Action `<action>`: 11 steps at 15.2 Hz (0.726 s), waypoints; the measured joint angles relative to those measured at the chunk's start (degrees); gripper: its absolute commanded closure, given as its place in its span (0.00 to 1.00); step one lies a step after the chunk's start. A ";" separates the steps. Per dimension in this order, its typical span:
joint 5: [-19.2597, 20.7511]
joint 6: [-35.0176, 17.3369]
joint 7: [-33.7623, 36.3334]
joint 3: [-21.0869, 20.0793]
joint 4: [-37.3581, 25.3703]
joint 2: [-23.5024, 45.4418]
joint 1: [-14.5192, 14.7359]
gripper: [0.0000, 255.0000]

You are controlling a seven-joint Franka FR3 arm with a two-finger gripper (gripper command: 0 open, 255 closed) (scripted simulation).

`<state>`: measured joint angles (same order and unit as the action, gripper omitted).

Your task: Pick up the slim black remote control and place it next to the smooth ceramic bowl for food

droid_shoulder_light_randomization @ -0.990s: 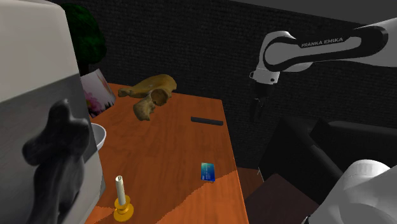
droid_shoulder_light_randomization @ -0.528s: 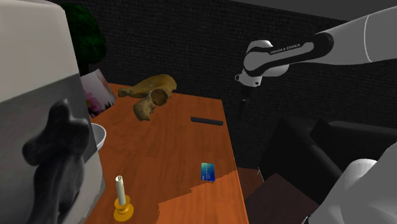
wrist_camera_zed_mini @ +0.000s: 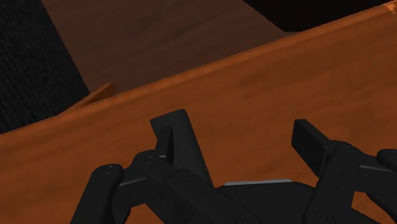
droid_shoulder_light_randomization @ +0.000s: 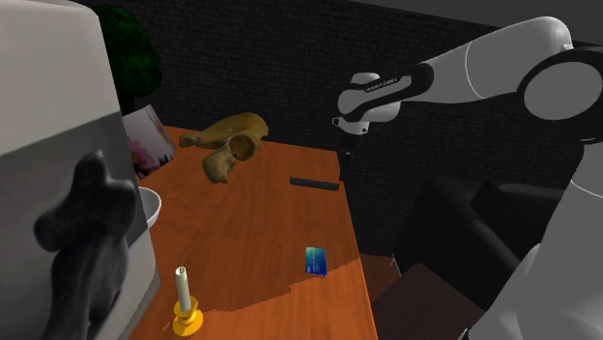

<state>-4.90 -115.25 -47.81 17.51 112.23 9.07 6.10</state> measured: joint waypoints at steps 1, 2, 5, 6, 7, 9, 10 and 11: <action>-0.74 -0.11 -1.46 -0.35 -2.19 2.20 -0.07 0.00; -1.41 -0.15 -2.72 -0.82 -4.43 4.37 -0.08 0.00; -3.37 -0.08 -7.44 -1.99 -11.98 11.54 -1.17 0.00; -3.84 -0.04 -8.77 -2.47 -14.32 13.65 -1.46 0.00; -4.03 0.03 -9.38 -2.80 -15.46 14.62 -1.49 0.00; -4.35 -1.07 -10.04 -3.14 -15.57 15.74 -1.53 0.00; -4.46 -1.67 -10.16 -3.23 -15.30 16.06 -1.52 0.00; -4.60 -2.18 -10.35 -3.30 -15.27 16.55 -1.60 0.00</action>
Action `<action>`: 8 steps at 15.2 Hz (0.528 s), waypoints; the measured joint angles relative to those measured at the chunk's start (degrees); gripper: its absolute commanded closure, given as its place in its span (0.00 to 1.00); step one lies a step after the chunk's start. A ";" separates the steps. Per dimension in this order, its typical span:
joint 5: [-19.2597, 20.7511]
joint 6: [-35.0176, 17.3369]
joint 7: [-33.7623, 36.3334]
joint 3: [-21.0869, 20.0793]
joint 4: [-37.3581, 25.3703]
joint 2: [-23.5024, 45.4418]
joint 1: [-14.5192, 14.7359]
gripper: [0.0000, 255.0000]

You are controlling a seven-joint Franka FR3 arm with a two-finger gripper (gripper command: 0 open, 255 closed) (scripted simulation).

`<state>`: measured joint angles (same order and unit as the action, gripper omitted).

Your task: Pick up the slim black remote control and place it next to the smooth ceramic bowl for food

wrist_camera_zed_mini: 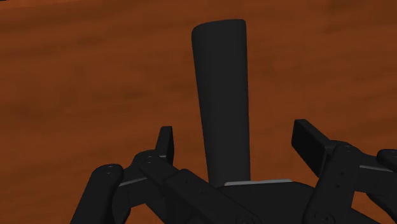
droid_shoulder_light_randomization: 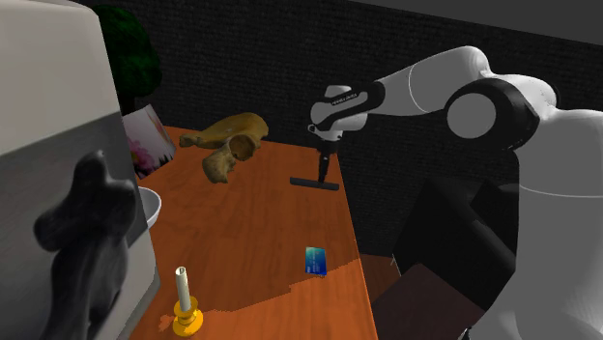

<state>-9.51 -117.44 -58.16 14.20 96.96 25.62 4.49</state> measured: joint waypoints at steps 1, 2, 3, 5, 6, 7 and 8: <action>-0.11 -0.68 -0.06 -0.07 0.39 0.29 0.02 0.00; -0.21 -1.05 -0.10 -0.14 0.41 0.65 0.01 0.00; -0.33 -1.83 -0.27 -0.18 0.99 0.87 -0.03 0.00; -0.46 -2.58 -0.32 -0.27 1.36 1.26 -0.02 0.00; -0.50 -2.72 -0.35 -0.28 1.37 1.38 -0.04 0.00; -0.51 -2.78 -0.34 -0.29 1.37 1.43 -0.03 0.00; -0.52 -2.80 -0.34 -0.30 1.37 1.45 -0.03 0.00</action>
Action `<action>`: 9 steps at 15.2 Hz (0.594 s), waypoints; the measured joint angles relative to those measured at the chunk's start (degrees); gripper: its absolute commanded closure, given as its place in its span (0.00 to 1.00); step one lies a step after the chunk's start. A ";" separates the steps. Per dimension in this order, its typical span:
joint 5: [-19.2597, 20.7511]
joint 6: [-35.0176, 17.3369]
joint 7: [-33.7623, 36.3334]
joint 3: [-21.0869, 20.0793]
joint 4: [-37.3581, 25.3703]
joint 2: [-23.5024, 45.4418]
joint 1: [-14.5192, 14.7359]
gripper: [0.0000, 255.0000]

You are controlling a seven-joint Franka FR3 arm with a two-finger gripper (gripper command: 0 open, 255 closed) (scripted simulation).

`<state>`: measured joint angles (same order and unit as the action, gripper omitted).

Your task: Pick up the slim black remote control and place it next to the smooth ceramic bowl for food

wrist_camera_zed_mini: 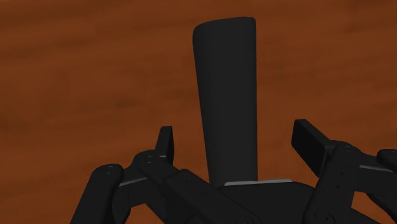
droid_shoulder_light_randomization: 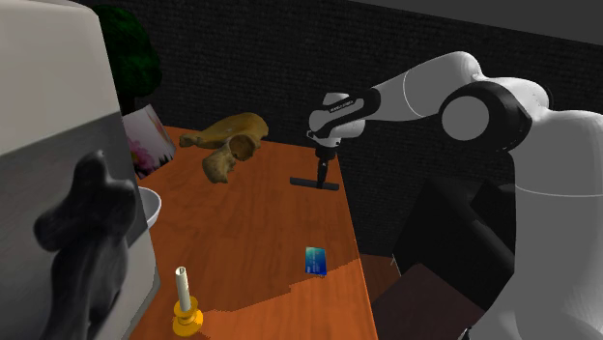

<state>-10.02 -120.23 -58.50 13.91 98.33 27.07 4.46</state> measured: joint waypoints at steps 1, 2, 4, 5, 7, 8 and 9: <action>0.00 -0.01 0.00 0.00 0.00 0.01 0.00 0.00; -0.01 -0.02 0.00 0.00 0.00 0.01 0.00 0.00; -0.01 -0.02 0.00 0.00 0.00 0.01 0.00 1.00; 0.02 -0.12 0.00 0.06 -0.10 -0.08 -0.04 1.00; 0.02 -0.07 0.01 0.06 -0.14 -0.05 -0.04 1.00; 0.02 -0.04 0.01 0.06 -0.15 -0.05 -0.04 1.00; 0.02 -0.01 0.02 0.06 -0.15 -0.06 -0.04 1.00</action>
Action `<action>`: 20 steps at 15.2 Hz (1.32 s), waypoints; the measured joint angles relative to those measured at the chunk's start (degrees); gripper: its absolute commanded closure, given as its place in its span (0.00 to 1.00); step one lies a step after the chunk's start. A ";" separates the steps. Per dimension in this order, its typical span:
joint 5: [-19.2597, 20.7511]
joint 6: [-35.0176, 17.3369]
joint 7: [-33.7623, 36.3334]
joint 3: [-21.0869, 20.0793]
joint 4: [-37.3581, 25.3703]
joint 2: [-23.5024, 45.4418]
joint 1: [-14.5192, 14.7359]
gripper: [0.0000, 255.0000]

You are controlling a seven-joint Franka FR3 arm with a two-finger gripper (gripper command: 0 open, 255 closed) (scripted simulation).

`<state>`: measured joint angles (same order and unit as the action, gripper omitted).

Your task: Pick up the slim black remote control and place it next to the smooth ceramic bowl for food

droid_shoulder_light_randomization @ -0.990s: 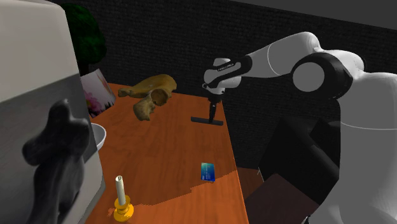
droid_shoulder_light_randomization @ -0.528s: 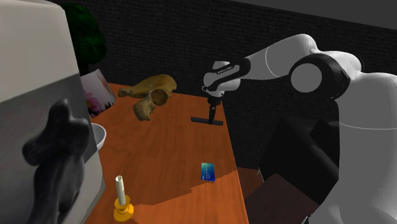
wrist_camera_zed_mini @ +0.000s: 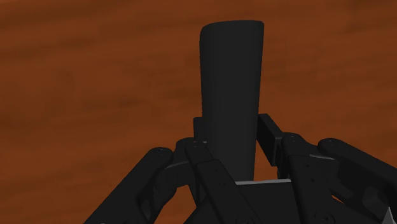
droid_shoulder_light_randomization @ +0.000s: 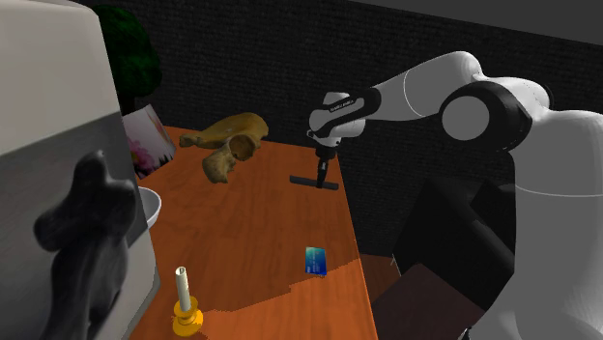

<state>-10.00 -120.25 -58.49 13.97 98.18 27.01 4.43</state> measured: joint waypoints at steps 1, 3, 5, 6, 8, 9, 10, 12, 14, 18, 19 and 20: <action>0.00 0.03 0.00 0.00 -0.01 0.00 0.00 1.00; 0.01 0.09 0.03 0.00 -0.06 0.04 0.00 1.00; 0.04 0.27 0.01 0.01 -0.06 -0.12 0.01 1.00; 0.13 0.73 0.05 0.05 -0.17 -0.40 0.04 1.00; 0.39 1.87 0.29 0.15 -0.52 -1.19 0.17 1.00; 0.48 2.32 0.35 0.20 -0.66 -1.51 0.19 1.00; 0.60 2.95 0.40 0.26 -0.97 -1.84 0.18 1.00; 0.78 3.91 0.55 0.35 -1.38 -2.42 0.24 1.00; 1.01 5.48 0.79 0.44 -2.46 -2.93 0.28 1.00; 1.45 7.94 0.99 0.67 -3.58 -4.31 0.29 1.00; 1.52 8.64 1.14 0.68 -4.17 -4.44 0.33 1.00; 1.61 9.43 1.24 0.71 -4.75 -4.65 0.33 1.00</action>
<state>-8.39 -110.82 -57.25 14.67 93.43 22.36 4.76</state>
